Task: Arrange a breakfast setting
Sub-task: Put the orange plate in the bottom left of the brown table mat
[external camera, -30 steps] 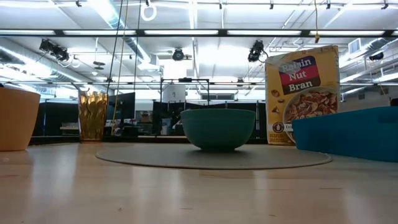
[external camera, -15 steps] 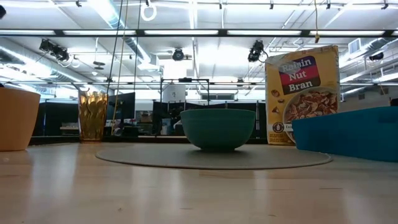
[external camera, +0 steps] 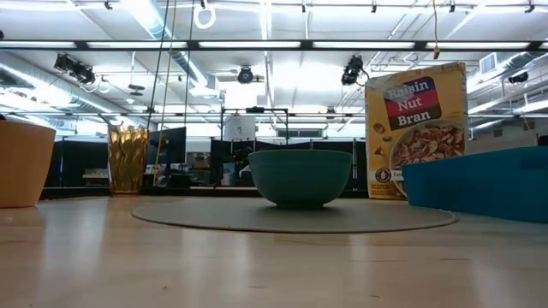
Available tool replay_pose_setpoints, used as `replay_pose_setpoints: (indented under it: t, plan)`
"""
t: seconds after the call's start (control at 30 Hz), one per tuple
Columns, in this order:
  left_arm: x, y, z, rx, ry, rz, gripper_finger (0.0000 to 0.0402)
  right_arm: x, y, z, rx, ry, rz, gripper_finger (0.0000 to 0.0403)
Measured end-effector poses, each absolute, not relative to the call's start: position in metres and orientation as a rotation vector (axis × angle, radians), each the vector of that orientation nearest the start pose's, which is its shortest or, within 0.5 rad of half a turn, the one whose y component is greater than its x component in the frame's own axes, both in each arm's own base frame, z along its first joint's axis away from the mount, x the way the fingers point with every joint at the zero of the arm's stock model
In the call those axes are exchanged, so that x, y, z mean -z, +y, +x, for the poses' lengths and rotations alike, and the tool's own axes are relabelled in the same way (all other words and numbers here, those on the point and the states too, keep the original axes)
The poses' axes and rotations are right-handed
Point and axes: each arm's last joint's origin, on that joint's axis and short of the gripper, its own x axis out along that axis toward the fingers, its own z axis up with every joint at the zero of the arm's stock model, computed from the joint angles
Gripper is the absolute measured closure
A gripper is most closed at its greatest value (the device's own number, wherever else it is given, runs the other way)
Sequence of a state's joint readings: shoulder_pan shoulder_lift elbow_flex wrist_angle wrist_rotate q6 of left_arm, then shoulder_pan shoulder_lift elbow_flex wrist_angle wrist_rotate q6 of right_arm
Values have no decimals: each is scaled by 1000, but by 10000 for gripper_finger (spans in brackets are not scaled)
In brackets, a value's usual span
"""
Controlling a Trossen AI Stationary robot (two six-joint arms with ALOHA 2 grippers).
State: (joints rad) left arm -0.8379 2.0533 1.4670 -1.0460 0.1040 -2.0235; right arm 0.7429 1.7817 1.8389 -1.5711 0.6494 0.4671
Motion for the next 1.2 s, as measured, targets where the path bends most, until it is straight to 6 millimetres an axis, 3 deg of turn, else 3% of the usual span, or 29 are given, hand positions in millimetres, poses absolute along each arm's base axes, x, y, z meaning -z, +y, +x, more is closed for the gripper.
replay_pose_setpoints:
  t: [0.13, 0.3, 0.43, 0.57, 0.7, 0.8, 1.0, 1.2]
  plan:
    - [-163, -283, 250, -962, 1481, -902, 385, -346, 205, 248, 166, 1121, -576, 165]
    - [-202, -295, 260, -787, 1472, -833, 386, -357, 200, 240, 138, 1102, -565, 165]
    - [-233, -297, 262, -580, 1397, -566, 387, -371, 190, 231, 164, 1050, -511, 165]
    - [-247, -299, 266, -256, 1380, -201, 387, -381, 183, 225, 205, 1000, -453, 165]
    - [-243, -300, 276, 96, 1325, 159, 384, -386, 179, 222, 232, 975, -396, 165]
    - [-234, -288, 286, 199, 1329, 334, 383, -385, 180, 223, 252, 972, -362, 165]
    - [-217, -246, 315, 238, 1380, 491, 385, -371, 190, 234, 281, 971, -295, 165]
    - [-202, -216, 327, 290, 1467, 512, 385, -349, 201, 237, 270, 1058, -187, 165]
